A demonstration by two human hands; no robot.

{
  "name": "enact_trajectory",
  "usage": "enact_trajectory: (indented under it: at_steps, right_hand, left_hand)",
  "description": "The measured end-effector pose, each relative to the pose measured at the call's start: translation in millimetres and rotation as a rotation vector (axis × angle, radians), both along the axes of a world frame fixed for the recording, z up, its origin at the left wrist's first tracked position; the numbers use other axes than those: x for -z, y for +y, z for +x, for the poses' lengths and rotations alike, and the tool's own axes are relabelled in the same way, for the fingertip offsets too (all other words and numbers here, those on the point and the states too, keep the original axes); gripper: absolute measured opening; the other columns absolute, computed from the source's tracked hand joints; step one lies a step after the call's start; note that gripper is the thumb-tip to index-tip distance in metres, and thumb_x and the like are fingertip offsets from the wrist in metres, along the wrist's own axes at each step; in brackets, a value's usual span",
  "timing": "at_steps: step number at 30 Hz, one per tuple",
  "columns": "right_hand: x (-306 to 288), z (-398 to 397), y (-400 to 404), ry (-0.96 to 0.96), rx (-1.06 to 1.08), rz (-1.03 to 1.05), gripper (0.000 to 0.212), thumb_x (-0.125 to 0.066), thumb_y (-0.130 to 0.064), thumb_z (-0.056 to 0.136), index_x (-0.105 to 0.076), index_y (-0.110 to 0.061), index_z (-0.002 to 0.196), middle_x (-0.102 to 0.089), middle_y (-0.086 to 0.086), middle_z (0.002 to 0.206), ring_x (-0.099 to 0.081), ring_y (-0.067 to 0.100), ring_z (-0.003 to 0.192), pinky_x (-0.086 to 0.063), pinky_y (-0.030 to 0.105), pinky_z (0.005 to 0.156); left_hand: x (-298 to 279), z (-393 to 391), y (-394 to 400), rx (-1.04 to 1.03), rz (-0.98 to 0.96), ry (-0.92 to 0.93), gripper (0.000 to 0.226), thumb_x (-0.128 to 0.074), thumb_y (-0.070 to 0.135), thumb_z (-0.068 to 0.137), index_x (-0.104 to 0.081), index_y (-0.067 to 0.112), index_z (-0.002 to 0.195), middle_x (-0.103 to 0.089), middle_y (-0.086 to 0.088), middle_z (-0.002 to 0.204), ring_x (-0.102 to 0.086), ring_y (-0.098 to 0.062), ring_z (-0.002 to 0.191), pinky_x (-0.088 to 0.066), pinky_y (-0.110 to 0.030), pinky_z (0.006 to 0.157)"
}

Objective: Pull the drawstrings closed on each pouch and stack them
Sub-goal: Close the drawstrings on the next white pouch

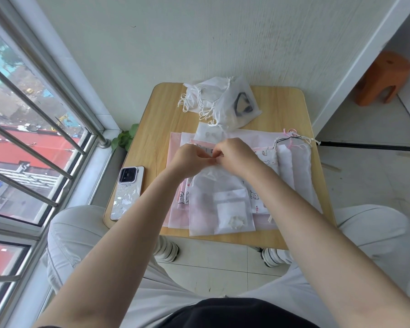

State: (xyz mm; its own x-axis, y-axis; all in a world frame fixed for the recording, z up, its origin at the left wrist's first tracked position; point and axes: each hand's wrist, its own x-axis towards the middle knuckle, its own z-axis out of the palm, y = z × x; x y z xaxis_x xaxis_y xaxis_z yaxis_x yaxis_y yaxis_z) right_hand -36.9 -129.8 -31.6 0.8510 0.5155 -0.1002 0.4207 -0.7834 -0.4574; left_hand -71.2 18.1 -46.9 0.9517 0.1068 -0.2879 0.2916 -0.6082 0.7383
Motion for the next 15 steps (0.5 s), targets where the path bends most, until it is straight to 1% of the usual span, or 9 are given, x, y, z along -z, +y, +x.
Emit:
enact_trajectory:
  at_steps: [2, 3, 4, 6, 8, 11, 13, 14, 15]
  right_hand:
    - [-2, 0, 1, 0.005, -0.028, -0.083, 0.019, -0.057, -0.01, 0.092, -0.071, -0.016, 0.104, -0.067, 0.006, 0.103, -0.062, 0.025, 0.094, -0.051, 0.032, 0.078]
    - [-3, 1, 1, 0.024, -0.035, -0.1, 0.018, -0.055, -0.01, 0.093, -0.068, -0.015, 0.105, -0.065, 0.006, 0.105, -0.061, 0.025, 0.096, -0.05, 0.033, 0.078]
    - [-3, 2, 0, 0.057, -0.035, -0.099, 0.017, -0.054, -0.01, 0.094, -0.066, -0.014, 0.106, -0.063, 0.005, 0.106, -0.059, 0.024, 0.097, -0.049, 0.033, 0.08]
    - [-1, 6, -3, 0.163, -0.026, -0.051, 0.015, -0.052, -0.012, 0.097, -0.064, -0.017, 0.104, -0.06, 0.003, 0.106, -0.058, 0.022, 0.097, -0.049, 0.034, 0.083]
    - [2, 10, -8, 0.28, -0.008, 0.028, 0.012, -0.051, -0.018, 0.099, -0.062, -0.021, 0.095, -0.06, 0.0, 0.096, -0.058, 0.019, 0.089, -0.049, 0.033, 0.079]
    - [4, 11, -14, 0.463, 0.037, 0.205, 0.021, -0.05, -0.018, 0.1, -0.06, -0.018, 0.081, -0.053, -0.003, 0.071, -0.048, 0.014, 0.065, -0.04, 0.029, 0.065]
    - [9, 10, -16, 0.648, 0.118, 0.37, 0.019, -0.049, -0.014, 0.1, -0.062, -0.007, 0.088, -0.047, 0.0, 0.065, -0.04, 0.013, 0.057, -0.032, 0.026, 0.056]
    - [12, 9, -16, 0.761, 0.165, 0.454, 0.02, -0.048, -0.012, 0.101, -0.063, 0.001, 0.1, -0.044, 0.001, 0.065, -0.037, 0.012, 0.056, -0.028, 0.025, 0.053]
    - [15, 9, -16, 0.858, 0.204, 0.524, 0.026, -0.046, -0.009, 0.101, -0.058, 0.008, 0.115, -0.043, 0.002, 0.066, -0.035, 0.012, 0.055, -0.025, 0.026, 0.053]
  left_hand:
    - [0, 0, -1, 0.026, 0.033, -0.023, 0.025, -0.074, 0.033, 0.082, -0.069, 0.01, 0.074, -0.046, -0.007, 0.068, -0.037, -0.018, 0.066, -0.03, -0.029, 0.062]
    - [0, 0, -1, 0.034, 0.04, -0.036, 0.027, -0.074, 0.033, 0.083, -0.071, 0.008, 0.074, -0.05, -0.007, 0.069, -0.04, -0.017, 0.066, -0.032, -0.029, 0.062]
    - [0, 0, -1, 0.041, 0.049, -0.047, 0.03, -0.073, 0.033, 0.084, -0.073, 0.004, 0.076, -0.053, -0.007, 0.069, -0.042, -0.016, 0.065, -0.034, -0.029, 0.062]
    - [-2, -2, 0, 0.064, 0.096, -0.079, 0.025, -0.073, 0.031, 0.084, -0.075, 0.006, 0.078, -0.061, -0.009, 0.07, -0.046, -0.015, 0.064, -0.039, -0.031, 0.062]
    - [-4, -2, -1, 0.088, 0.161, -0.111, 0.017, -0.071, 0.027, 0.085, -0.075, 0.012, 0.081, -0.069, -0.005, 0.077, -0.054, -0.013, 0.07, -0.047, -0.032, 0.068]
    - [-4, -3, 0, 0.143, 0.265, -0.165, 0.013, -0.069, 0.03, 0.087, -0.073, 0.018, 0.09, -0.065, 0.006, 0.087, -0.058, -0.011, 0.084, -0.049, -0.027, 0.076]
    - [-3, -4, -1, 0.125, 0.291, -0.235, 0.016, -0.072, 0.031, 0.085, -0.071, 0.018, 0.095, -0.059, 0.005, 0.092, -0.058, -0.014, 0.088, -0.049, -0.029, 0.077]
    - [-2, -6, -2, 0.085, 0.291, -0.275, 0.021, -0.074, 0.033, 0.083, -0.068, 0.018, 0.097, -0.057, 0.005, 0.094, -0.057, -0.014, 0.085, -0.048, -0.029, 0.072]
    - [-1, -9, -3, 0.035, 0.292, -0.309, 0.028, -0.077, 0.035, 0.081, -0.064, 0.017, 0.098, -0.053, 0.005, 0.096, -0.054, -0.013, 0.081, -0.045, -0.028, 0.066]
